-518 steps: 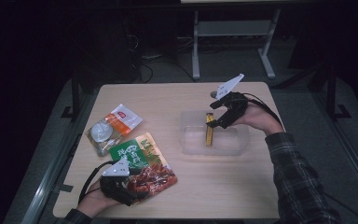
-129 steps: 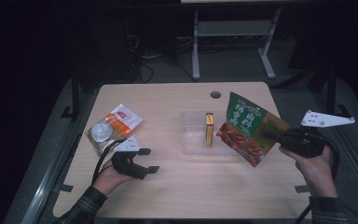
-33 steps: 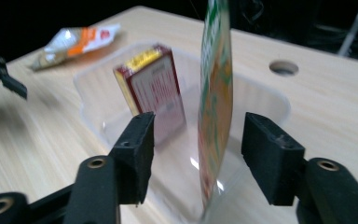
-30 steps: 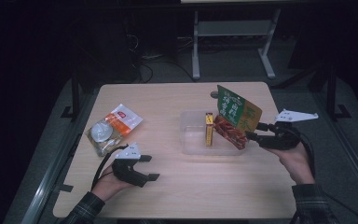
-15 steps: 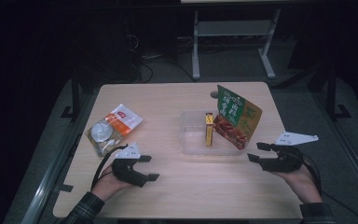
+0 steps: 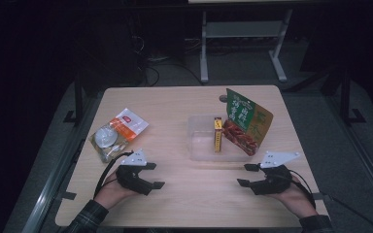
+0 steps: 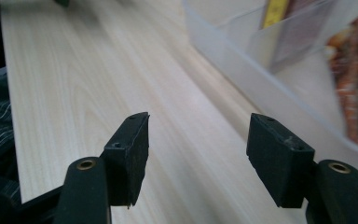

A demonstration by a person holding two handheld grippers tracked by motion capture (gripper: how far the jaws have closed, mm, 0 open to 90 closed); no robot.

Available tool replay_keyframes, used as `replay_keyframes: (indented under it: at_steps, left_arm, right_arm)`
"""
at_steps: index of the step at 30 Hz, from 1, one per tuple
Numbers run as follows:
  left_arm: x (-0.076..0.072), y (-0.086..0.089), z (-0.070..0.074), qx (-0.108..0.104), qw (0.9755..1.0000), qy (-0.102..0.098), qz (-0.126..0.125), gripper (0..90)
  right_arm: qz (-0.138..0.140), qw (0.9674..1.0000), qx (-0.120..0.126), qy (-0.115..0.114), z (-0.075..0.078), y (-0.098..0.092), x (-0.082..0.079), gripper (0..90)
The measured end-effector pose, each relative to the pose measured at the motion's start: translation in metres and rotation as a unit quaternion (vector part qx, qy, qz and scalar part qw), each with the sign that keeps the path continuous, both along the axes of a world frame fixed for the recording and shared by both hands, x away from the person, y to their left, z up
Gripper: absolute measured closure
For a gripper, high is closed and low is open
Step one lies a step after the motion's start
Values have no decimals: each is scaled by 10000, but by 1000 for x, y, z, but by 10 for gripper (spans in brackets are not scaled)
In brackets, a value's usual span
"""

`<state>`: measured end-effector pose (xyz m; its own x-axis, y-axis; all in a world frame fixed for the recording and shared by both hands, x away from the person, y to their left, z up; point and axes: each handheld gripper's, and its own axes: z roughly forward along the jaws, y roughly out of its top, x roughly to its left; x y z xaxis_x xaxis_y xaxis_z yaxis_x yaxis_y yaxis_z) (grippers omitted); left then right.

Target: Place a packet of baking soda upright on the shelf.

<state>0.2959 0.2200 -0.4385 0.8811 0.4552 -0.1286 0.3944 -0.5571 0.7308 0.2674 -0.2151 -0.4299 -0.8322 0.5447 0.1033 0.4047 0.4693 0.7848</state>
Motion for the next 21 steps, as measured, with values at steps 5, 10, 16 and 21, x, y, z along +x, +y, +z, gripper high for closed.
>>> replay_keyframes:
  at_steps: [5,10,16,21]
  left_arm:
    - [2,5,0,45,10000,-2,88,215]
    - [7,17,4,37,9996,-45,271,215]
    - [18,37,11,113,9985,-135,517,215]
    - [37,60,21,81,9960,-173,875,216]
  right_arm:
    - [182,9997,-104,107,-7,10,1,384]
    - [260,9993,-189,167,-11,16,2,384]
    - [270,9993,-177,160,-12,18,3,384]
    - [285,9992,-187,185,-13,19,4,383]
